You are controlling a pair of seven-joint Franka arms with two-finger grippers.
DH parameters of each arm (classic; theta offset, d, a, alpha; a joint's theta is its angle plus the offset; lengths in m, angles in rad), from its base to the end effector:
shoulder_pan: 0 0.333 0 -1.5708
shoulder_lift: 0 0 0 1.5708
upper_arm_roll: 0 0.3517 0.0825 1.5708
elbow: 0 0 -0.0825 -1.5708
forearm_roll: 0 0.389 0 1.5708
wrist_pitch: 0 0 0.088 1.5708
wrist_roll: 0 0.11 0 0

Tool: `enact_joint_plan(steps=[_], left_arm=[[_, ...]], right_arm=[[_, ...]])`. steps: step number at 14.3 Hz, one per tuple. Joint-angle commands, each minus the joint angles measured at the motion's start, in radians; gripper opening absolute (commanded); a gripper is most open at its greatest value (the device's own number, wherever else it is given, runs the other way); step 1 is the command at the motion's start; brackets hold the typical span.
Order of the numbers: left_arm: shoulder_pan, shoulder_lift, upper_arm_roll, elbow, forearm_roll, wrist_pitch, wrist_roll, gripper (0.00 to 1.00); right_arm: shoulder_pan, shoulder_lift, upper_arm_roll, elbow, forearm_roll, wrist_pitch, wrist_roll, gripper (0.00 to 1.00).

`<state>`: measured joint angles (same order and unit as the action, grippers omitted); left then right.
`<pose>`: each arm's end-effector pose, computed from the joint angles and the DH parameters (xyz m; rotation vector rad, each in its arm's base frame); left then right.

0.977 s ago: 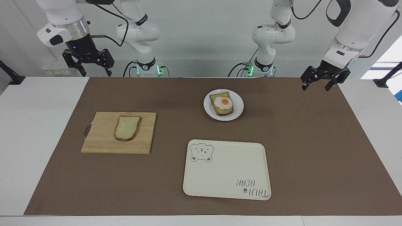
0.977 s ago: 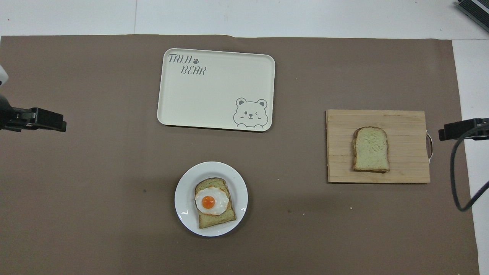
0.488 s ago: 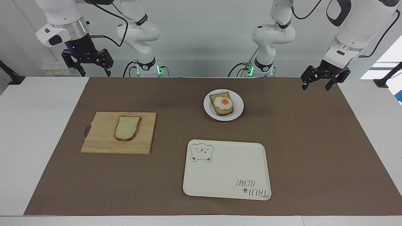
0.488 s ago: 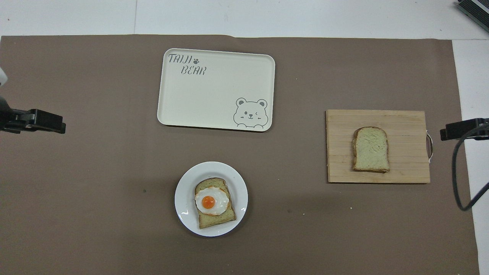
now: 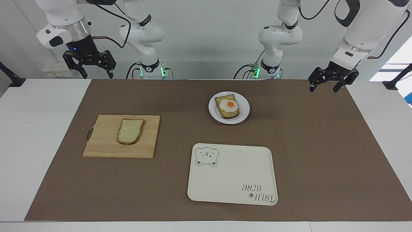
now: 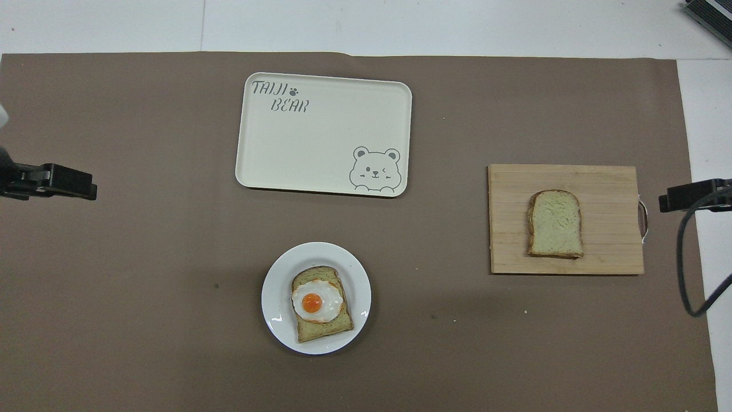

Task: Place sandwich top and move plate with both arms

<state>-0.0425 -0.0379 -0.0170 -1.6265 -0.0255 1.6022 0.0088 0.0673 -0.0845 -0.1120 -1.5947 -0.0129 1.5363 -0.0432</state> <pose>0.5479 -0.0356 0.6544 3.1146 -0.1054 0.0202 0.5261 -0.0281 0.6884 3.1368 -0.0029 0.0398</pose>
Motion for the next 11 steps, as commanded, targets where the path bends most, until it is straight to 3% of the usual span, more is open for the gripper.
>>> enact_joint_plan(steps=[1, 6, 9, 11], left_arm=[[0.015, -0.008, -0.007, 0.007, 0.002, -0.018, -0.006, 1.00], [0.013, -0.008, -0.007, 0.007, 0.002, -0.018, -0.006, 1.00], [0.015, -0.008, -0.007, 0.007, 0.002, -0.018, -0.006, 1.00], [0.013, -0.008, -0.007, 0.007, 0.004, -0.018, -0.006, 1.00]], right_arm=[[-0.015, -0.024, 0.008, -0.039, 0.005, 0.019, -0.023, 1.00], [-0.020, -0.026, 0.003, -0.115, 0.013, 0.089, -0.046, 1.00], [-0.014, -0.008, 0.002, -0.241, 0.031, 0.255, -0.055, 1.00], [-0.012, 0.032, 0.002, -0.272, 0.031, 0.315, -0.055, 1.00]])
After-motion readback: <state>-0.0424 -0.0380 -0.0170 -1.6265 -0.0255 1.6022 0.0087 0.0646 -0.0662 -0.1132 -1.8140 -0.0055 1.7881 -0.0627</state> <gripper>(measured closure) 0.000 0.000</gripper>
